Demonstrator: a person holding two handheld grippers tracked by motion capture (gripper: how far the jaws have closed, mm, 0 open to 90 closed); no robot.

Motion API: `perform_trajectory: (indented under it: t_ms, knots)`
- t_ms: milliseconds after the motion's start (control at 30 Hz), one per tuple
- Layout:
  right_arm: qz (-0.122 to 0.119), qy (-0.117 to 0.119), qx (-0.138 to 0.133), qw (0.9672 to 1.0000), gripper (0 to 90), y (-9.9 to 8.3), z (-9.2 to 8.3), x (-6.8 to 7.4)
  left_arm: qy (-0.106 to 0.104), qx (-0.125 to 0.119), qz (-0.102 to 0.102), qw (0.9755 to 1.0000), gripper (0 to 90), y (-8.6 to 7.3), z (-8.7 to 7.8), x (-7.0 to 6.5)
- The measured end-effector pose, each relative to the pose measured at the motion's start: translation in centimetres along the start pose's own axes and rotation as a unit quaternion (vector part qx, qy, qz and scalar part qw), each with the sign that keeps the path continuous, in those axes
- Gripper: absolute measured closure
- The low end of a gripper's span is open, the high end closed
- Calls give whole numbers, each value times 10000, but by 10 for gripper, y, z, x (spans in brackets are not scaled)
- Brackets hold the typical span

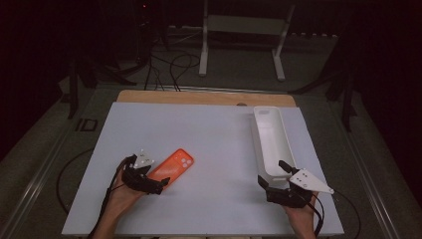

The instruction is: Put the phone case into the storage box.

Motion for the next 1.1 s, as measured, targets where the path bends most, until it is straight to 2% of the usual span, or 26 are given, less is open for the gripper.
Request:
perform_trajectory:
  t_ms: [567, 1100]
  knots:
    - [2, -17, -4, 10000, 97, 0, -1, -1, -125, 363, 54, 9992, 1, -5, 11, -2]
    - [4, -27, -7, 10000, 97, 1, -1, -1, -83, 629, 135, 9979, 23, -9, 19, -3]
Point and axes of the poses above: each handheld gripper's, and its own axes: z roughly forward along the jaws, y roughly out of its top, x roughly to its left, the point moved 4 cm from there along z, roughly forward along the jaws, and after that the axes turned 4 degrees about -z, right-handed, at the moved point
